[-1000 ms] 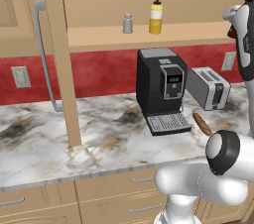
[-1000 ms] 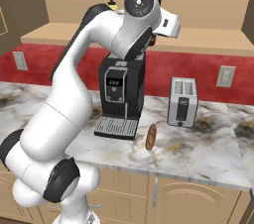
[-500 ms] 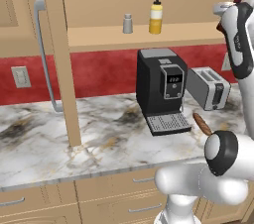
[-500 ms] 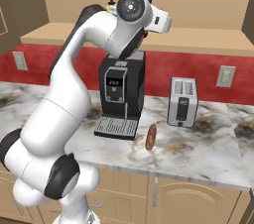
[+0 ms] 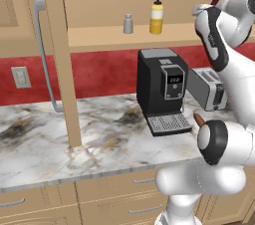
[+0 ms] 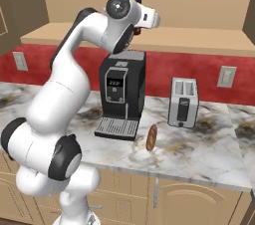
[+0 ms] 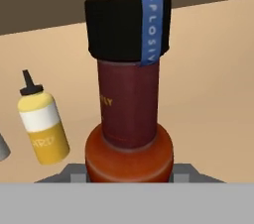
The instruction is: There are various items on the counter. Only move the condiments/shakers into the cabinet.
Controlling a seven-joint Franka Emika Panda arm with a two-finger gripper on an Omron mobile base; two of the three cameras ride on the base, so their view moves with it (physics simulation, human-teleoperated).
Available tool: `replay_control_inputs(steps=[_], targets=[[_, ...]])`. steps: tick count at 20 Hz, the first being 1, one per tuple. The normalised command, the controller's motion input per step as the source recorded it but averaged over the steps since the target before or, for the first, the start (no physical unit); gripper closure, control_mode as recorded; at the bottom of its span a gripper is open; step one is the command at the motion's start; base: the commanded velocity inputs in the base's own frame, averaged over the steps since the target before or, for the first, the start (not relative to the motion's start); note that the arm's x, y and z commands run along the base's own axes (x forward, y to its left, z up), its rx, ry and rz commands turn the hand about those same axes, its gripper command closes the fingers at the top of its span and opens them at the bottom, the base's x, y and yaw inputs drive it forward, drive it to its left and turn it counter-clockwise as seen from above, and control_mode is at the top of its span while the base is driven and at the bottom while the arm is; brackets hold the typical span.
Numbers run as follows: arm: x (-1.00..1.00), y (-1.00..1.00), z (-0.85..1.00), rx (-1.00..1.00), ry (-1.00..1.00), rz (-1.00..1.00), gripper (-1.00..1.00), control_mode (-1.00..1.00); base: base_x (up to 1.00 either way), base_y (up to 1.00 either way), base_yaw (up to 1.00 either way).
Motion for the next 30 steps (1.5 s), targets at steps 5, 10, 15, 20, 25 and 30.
replay_control_inputs(steps=[5,10,15,20,25,30], targets=[[0.51,0.19,-0.1,-0.12,0.01,0.0,1.0,-1.0,0.0,0.0,0.0],[0.26,0.09,-0.08,-0.13,0.0,0.01,1.0,-1.0,0.0,0.0,0.0],[0.15,0.0,0.0,-0.02,0.06,0.0,1.0,-1.0,0.0,0.0,0.0],[0.27,-0.02,-0.01,0.0,0.15,0.01,1.0,-1.0,0.0,0.0,0.0],[0.19,-0.02,-0.07,0.0,0.14,0.02,1.0,-1.0,0.0,0.0,0.0],[0.06,-0.09,-0.05,0.0,0.03,0.02,1.0,-1.0,0.0,0.0,0.0]])
